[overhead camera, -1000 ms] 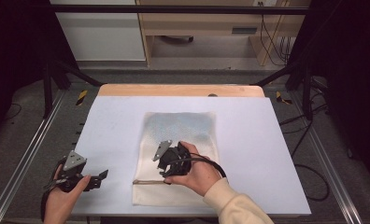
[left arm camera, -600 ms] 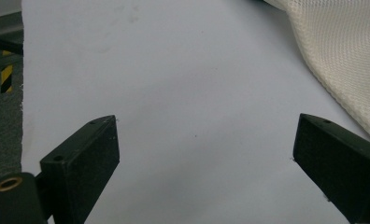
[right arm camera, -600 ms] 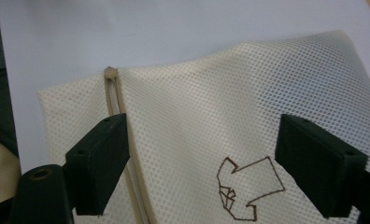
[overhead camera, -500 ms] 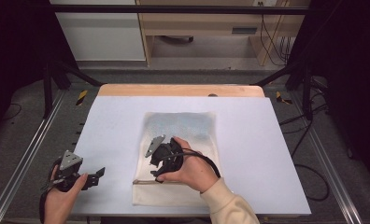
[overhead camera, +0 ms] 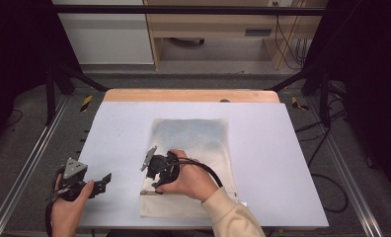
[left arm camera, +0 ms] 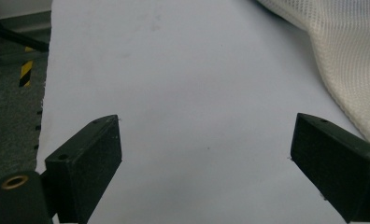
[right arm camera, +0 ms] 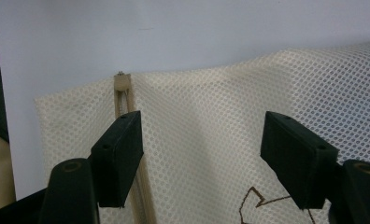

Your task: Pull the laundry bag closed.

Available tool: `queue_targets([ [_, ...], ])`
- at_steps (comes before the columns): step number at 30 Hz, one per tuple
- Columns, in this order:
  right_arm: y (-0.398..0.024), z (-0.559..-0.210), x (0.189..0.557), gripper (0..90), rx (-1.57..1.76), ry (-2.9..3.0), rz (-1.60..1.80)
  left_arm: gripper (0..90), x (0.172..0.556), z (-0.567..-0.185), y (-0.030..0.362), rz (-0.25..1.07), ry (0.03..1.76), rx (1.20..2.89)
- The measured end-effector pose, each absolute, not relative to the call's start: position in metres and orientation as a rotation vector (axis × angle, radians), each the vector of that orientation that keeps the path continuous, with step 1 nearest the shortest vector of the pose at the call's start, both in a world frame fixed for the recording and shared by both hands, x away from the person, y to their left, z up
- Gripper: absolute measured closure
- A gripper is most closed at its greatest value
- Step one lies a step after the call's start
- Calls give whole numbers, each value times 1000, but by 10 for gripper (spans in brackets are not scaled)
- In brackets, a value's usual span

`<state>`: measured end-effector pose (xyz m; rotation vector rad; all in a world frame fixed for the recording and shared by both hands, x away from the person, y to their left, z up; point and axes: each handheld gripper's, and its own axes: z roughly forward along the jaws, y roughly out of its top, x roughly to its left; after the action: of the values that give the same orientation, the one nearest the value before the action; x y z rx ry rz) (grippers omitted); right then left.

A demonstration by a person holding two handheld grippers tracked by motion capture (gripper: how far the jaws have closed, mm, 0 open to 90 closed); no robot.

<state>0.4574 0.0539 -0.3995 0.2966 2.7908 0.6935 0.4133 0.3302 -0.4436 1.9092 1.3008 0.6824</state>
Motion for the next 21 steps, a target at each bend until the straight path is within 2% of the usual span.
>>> queue_targets([
  [2, 54, -400, 457, 311, 285, 2787, 696, 88, 413, -444, 330, 671, 1288, 1914],
  [4, 57, -404, 453, 382, 280, 2788, 700, 88, 410, -443, 329, 647, 1256, 1915],
  [6, 58, -405, 452, 387, 283, 2791, 697, 88, 408, -441, 329, 655, 1249, 1916],
  [8, 59, -407, 450, 457, 291, 2801, 688, 87, 407, -440, 330, 673, 1239, 1906],
  [15, 59, -407, 448, 615, 285, 2821, 754, 99, 409, -438, 331, 638, 1216, 1931],
  [21, 63, -409, 445, 674, 277, 2843, 790, 111, 411, -438, 333, 623, 1209, 1935],
])
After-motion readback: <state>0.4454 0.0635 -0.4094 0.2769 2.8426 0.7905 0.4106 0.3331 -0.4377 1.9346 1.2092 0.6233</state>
